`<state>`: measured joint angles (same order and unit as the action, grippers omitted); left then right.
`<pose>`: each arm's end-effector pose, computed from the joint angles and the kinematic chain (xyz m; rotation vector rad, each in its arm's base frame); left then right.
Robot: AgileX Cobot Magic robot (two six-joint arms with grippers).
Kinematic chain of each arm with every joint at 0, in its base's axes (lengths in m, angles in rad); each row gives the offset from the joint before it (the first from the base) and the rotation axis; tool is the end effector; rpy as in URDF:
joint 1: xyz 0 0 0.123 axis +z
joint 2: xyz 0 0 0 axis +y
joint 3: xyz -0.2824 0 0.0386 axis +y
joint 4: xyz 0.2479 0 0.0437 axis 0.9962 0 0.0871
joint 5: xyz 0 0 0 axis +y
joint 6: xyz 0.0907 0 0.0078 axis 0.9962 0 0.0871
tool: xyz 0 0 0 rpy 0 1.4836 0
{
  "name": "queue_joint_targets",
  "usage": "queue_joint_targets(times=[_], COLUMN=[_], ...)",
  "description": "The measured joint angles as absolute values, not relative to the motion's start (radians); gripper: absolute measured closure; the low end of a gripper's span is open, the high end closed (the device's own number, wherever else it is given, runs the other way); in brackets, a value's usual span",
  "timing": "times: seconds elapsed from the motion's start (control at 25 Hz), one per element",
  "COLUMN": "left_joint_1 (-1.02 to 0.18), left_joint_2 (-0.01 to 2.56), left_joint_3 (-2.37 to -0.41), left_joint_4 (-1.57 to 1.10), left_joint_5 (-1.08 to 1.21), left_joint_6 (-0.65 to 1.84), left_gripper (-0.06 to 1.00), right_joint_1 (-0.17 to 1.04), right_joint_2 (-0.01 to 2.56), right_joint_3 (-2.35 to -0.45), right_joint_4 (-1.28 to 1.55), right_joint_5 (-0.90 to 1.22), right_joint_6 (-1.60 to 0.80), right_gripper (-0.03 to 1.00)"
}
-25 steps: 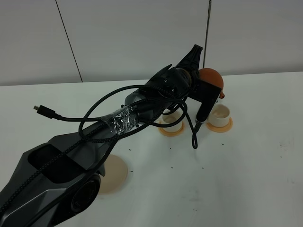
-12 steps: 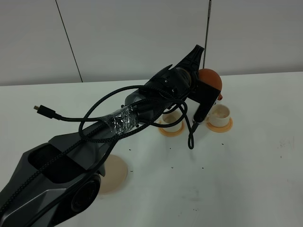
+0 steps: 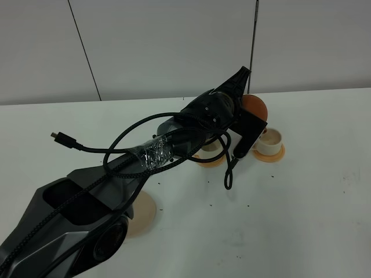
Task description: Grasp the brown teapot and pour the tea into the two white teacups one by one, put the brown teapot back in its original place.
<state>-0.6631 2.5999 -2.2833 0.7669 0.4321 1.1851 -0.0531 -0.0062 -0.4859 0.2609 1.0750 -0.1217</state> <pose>0.4776 -0.3393 0.1543 2.1235 0.8241 1.0132 -0.0052 0.0210 0.2743 -0.0831 2.0428 0.2044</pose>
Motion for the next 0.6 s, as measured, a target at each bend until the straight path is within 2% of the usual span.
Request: queue_joint_targets(times=[0.6], left_joint_1=[-0.664], left_joint_2=[2.600], left_joint_3=[-2.283], left_joint_4=[0.816], left_joint_5=[0.373], left_joint_6=[1.186], left_gripper=[0.77], right_joint_1=[-0.053], right_joint_2=[-0.006], right_joint_3=[-0.486], right_joint_4=[0.261], right_joint_5=[1.075], right_joint_6=[-0.121], right_gripper=[0.73])
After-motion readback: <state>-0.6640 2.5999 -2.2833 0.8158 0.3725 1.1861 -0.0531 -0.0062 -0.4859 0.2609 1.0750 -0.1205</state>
